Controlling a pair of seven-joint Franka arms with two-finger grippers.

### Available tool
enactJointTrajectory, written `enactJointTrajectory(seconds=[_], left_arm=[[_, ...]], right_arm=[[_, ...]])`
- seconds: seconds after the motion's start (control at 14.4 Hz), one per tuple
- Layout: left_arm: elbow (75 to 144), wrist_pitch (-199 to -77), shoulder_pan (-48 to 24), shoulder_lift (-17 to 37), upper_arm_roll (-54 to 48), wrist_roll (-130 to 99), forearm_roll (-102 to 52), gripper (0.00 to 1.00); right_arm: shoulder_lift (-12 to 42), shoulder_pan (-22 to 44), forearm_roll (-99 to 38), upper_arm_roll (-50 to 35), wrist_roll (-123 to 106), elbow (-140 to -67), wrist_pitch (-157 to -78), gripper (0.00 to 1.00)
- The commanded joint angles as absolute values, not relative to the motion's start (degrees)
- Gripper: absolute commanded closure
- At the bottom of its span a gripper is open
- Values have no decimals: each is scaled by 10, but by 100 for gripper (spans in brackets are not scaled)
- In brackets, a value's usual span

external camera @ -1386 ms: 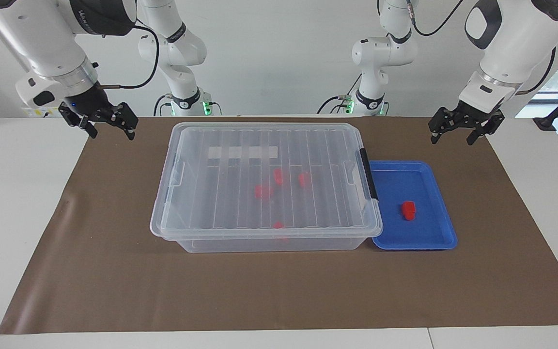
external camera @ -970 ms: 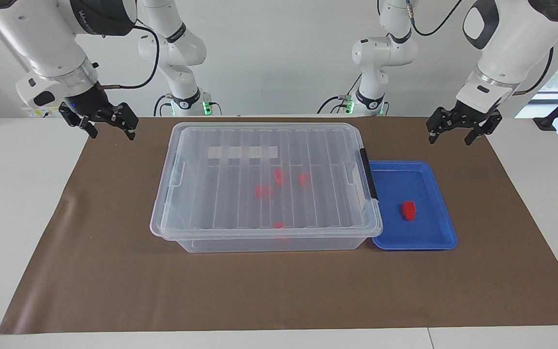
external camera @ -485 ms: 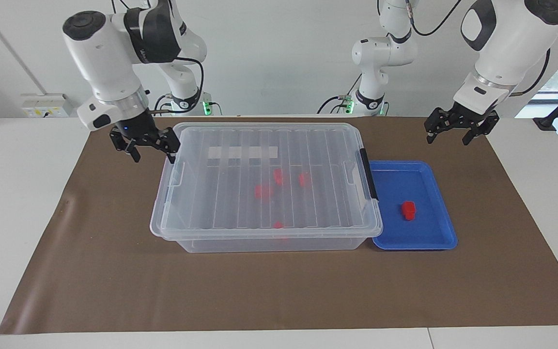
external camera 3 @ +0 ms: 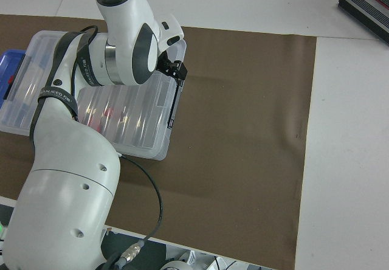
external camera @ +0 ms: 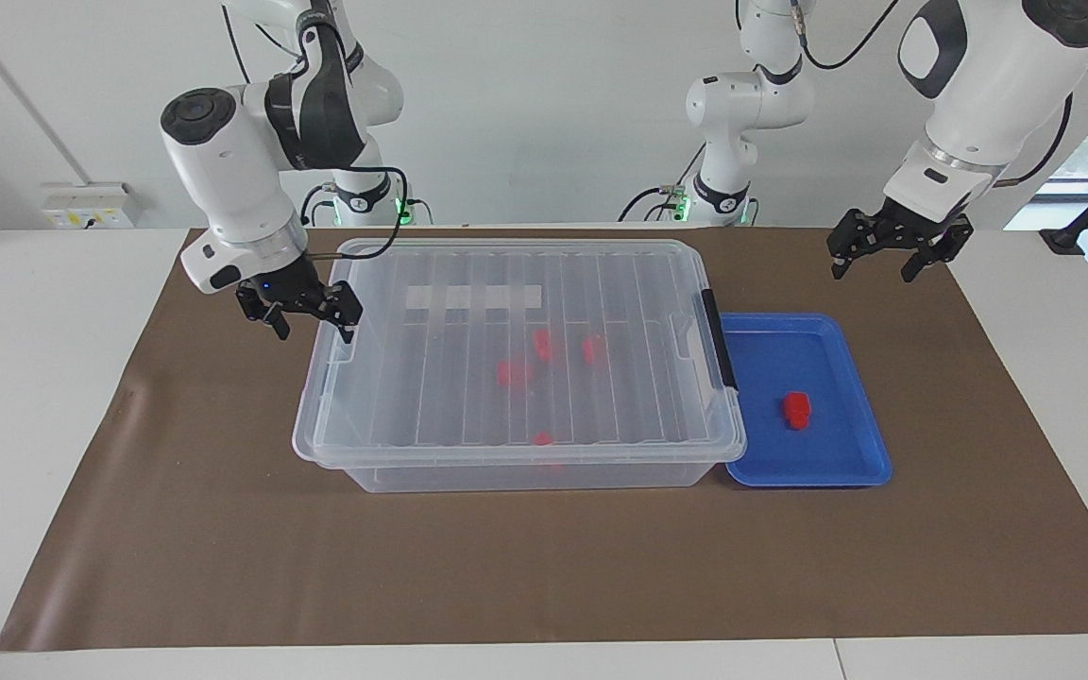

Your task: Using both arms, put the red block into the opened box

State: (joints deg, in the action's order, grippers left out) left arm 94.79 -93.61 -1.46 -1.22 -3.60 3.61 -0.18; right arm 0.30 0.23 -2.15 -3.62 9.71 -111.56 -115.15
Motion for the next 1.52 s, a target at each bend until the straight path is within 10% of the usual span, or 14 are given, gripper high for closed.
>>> enactJointTrajectory(seconds=[0.0, 0.83, 1.46], left_arm=[[967, -940, -18, -30, -30, 40, -10, 0], [983, -960, -19, -37, -30, 45, -25, 0], [1150, -1167, -22, -41, -31, 46, -25, 0]], right_arm=[[-16, -15, -33, -40, 64, -1159, -1177, 0], [-20, -74, -33, -40, -27, -1183, -1203, 0], [-16, -134, -26, -39, -126, -1175, -1204, 0]])
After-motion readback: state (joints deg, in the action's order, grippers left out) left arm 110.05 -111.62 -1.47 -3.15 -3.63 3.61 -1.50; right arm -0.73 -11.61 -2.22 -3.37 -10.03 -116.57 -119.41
